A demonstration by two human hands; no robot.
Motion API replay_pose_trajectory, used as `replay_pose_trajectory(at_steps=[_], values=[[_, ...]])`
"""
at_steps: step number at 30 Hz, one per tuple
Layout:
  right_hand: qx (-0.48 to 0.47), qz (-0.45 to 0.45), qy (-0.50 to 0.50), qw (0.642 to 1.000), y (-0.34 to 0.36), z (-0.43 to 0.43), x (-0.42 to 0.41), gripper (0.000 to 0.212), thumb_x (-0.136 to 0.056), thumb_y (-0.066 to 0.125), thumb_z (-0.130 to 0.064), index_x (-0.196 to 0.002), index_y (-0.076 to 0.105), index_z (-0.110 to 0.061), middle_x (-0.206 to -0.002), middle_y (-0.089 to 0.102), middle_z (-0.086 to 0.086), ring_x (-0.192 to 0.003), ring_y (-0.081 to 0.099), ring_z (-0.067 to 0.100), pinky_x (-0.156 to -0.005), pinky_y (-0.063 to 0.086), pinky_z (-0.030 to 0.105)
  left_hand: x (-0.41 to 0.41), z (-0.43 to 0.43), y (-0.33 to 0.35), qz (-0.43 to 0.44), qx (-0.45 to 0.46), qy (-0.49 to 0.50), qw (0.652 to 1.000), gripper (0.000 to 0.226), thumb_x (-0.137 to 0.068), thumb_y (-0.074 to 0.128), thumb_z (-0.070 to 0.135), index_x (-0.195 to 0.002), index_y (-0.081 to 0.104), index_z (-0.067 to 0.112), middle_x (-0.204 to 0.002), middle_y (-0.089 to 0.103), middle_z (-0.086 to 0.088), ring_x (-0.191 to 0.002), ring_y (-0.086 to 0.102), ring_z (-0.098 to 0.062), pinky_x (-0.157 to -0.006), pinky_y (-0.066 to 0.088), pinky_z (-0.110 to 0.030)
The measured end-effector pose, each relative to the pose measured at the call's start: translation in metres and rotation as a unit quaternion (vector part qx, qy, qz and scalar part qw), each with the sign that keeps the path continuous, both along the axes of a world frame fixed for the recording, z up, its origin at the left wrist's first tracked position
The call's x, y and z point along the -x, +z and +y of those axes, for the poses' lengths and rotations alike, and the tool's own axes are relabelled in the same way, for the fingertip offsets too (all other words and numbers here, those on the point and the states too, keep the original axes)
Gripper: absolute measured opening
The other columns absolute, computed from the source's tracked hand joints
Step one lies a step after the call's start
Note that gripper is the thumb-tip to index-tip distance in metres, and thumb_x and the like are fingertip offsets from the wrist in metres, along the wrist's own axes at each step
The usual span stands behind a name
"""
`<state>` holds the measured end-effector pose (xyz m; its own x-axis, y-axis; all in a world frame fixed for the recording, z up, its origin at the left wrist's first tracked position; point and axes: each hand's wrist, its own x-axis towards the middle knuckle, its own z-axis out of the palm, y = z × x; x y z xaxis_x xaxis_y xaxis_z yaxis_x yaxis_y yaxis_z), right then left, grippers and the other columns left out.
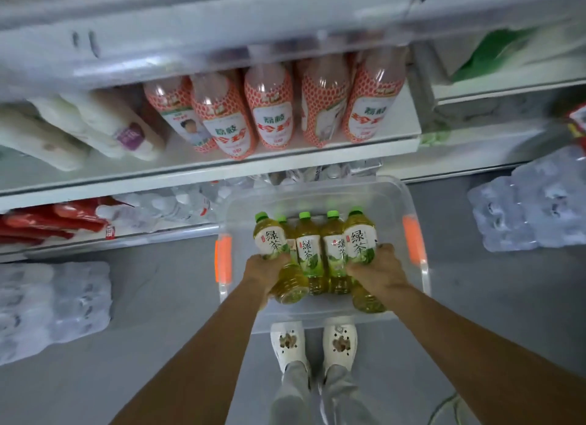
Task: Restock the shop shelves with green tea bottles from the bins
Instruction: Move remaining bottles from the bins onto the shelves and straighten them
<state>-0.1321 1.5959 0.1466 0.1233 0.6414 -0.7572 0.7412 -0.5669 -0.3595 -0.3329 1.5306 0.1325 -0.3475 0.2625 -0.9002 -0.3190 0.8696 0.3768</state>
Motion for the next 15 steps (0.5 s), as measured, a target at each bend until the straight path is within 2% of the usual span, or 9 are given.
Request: replay_pose_trajectory(at_steps=[3, 6, 7, 9, 10, 12, 15], values=[[-0.002, 0.048, -0.011, 0.999, 0.052, -0.003, 0.006, 0.072, -0.072, 0.082, -0.027, -0.129, 0.045, -0.003, -0.107, 0.066, 0.008, -0.098, 0.064, 0.024, -0.083, 0.053, 0.031, -0.003, -0.007, 0.059, -0.046, -0.065, 0.020, 0.997, 0.022, -0.085, 0.078, 0.013, -0.102, 0.065, 0.010, -0.094, 0.075, -0.013, -0.076, 0.075, -0.026, -0.058, 0.059, -0.030], [-0.026, 0.118, -0.015, 0.993, 0.111, -0.004, 0.009, 0.052, -0.072, 0.083, -0.019, -0.118, 0.062, -0.007, -0.103, 0.072, 0.007, -0.096, 0.069, 0.019, -0.084, 0.058, 0.030, -0.003, -0.013, 0.117, -0.065, -0.131, 0.002, 0.989, 0.026, -0.085, 0.075, 0.007, -0.109, 0.067, 0.004, -0.095, 0.077, -0.014, -0.082, 0.076, -0.028, -0.070, 0.062, -0.037], [-0.038, 0.142, -0.020, 0.989, 0.132, -0.005, 0.010, 0.042, -0.073, 0.084, -0.018, -0.110, 0.066, -0.010, -0.094, 0.074, 0.002, -0.088, 0.071, 0.012, -0.075, 0.058, 0.025, -0.003, -0.014, 0.136, -0.064, -0.151, -0.003, 0.986, 0.027, -0.085, 0.074, 0.006, -0.111, 0.066, 0.004, -0.096, 0.077, -0.015, -0.085, 0.075, -0.030, -0.075, 0.062, -0.040], [-0.070, 0.193, -0.036, 0.978, 0.173, -0.006, 0.012, 0.023, -0.073, 0.087, -0.016, -0.087, 0.069, -0.019, -0.068, 0.071, -0.014, -0.061, 0.066, -0.007, -0.052, 0.049, 0.009, -0.002, -0.016, 0.173, -0.064, -0.196, -0.012, 0.979, 0.030, -0.085, 0.071, 0.005, -0.114, 0.065, 0.007, -0.099, 0.077, -0.014, -0.090, 0.075, -0.031, -0.080, 0.061, -0.043], [-0.087, 0.217, -0.044, 0.971, 0.194, -0.006, 0.014, 0.023, -0.074, 0.087, -0.015, -0.080, 0.066, -0.022, -0.060, 0.068, -0.018, -0.052, 0.062, -0.012, -0.046, 0.044, 0.006, -0.001, -0.015, 0.193, -0.062, -0.219, -0.012, 0.974, 0.032, -0.085, 0.070, 0.004, -0.116, 0.064, 0.010, -0.100, 0.077, -0.014, -0.090, 0.074, -0.030, -0.079, 0.061, -0.043], [-0.130, 0.249, -0.051, 0.958, 0.232, -0.008, 0.017, 0.029, -0.075, 0.086, -0.013, -0.080, 0.060, -0.024, -0.065, 0.065, -0.019, -0.052, 0.060, -0.012, -0.044, 0.042, 0.006, -0.002, -0.012, 0.231, -0.056, -0.268, -0.005, 0.962, 0.044, -0.076, 0.072, 0.006, -0.118, 0.062, 0.012, -0.099, 0.076, -0.012, -0.083, 0.074, -0.027, -0.071, 0.060, -0.039], [-0.192, 0.280, -0.038, 0.940, 0.286, -0.012, 0.022, 0.040, -0.074, 0.086, -0.018, -0.098, 0.054, -0.020, -0.087, 0.068, -0.006, -0.075, 0.066, 0.003, -0.059, 0.053, 0.016, -0.005, -0.007, 0.290, -0.046, -0.344, 0.009, 0.938, 0.062, -0.056, 0.069, 0.013, -0.118, 0.061, 0.010, -0.086, 0.075, -0.007, -0.070, 0.071, -0.021, -0.059, 0.057, -0.034]])
